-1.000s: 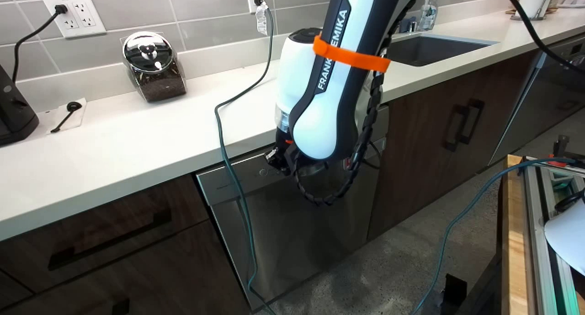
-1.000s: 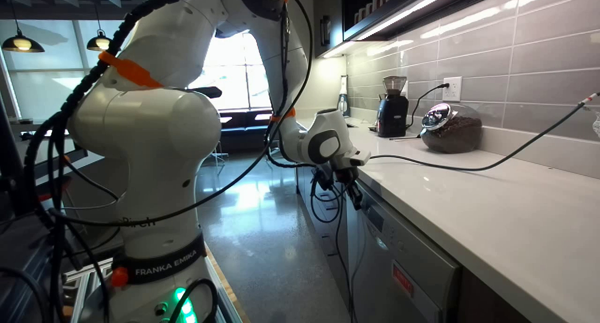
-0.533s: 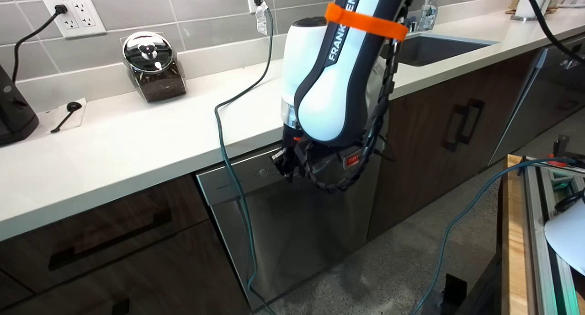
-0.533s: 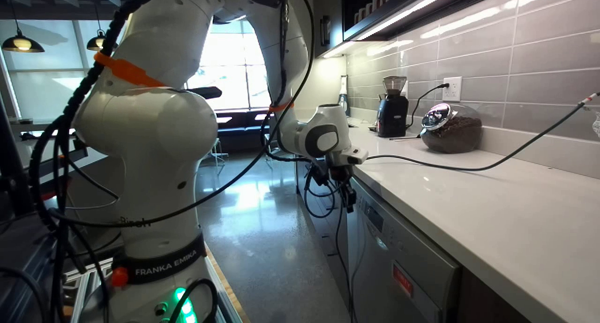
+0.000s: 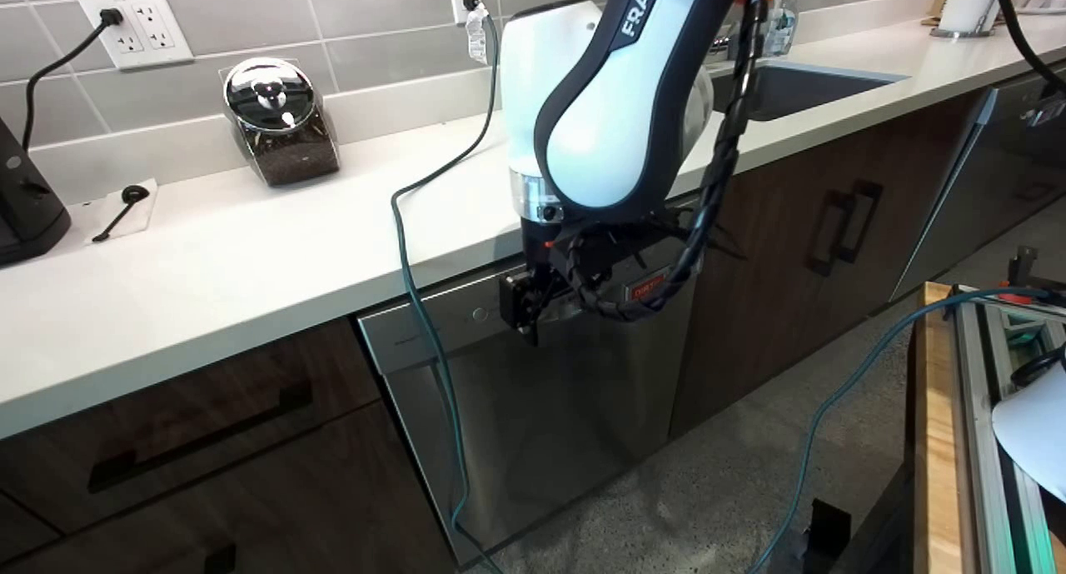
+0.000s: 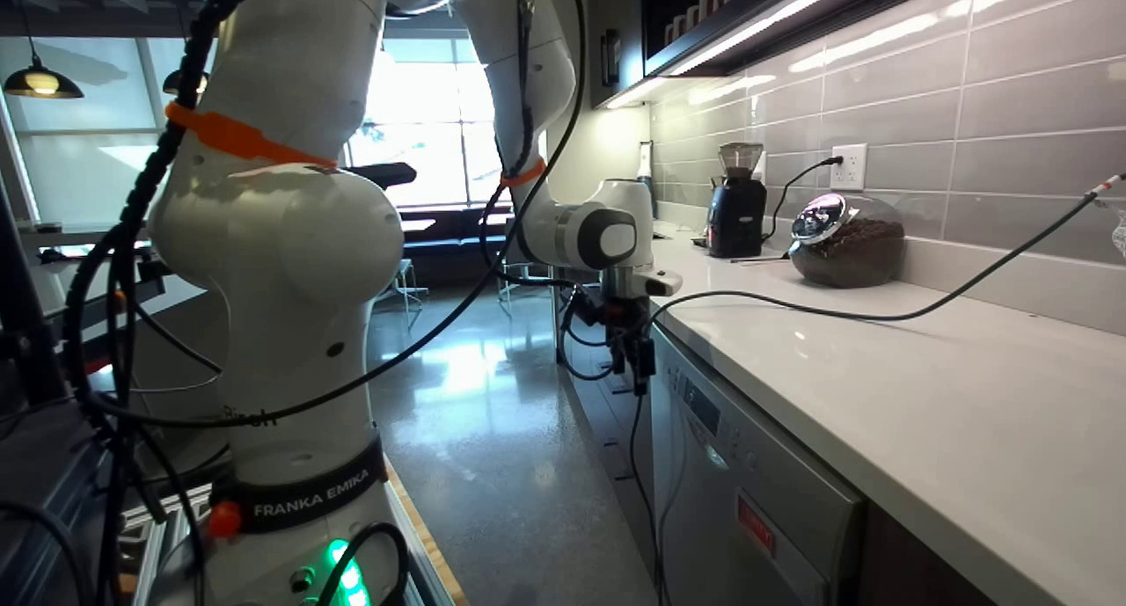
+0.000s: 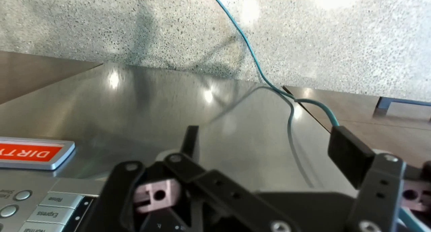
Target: Press a button on the dishwasher
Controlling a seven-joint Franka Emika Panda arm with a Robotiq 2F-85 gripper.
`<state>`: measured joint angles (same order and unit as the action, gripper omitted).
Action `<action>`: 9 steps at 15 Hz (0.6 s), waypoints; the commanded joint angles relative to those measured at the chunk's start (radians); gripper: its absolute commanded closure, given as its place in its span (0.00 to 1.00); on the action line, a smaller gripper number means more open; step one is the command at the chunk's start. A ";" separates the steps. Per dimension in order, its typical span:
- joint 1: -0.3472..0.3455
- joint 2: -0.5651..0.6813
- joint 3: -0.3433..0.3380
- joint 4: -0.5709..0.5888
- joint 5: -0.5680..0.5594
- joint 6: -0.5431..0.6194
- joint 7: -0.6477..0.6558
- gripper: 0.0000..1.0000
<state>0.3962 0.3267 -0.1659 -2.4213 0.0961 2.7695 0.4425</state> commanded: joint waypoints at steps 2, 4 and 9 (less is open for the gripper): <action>-0.060 -0.099 0.068 -0.022 -0.064 -0.132 0.042 0.00; -0.091 -0.131 0.108 -0.018 -0.051 -0.176 0.021 0.00; -0.153 -0.205 0.202 0.000 -0.009 -0.280 -0.009 0.00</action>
<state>0.2811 0.1759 -0.0126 -2.4187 0.0707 2.5630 0.4427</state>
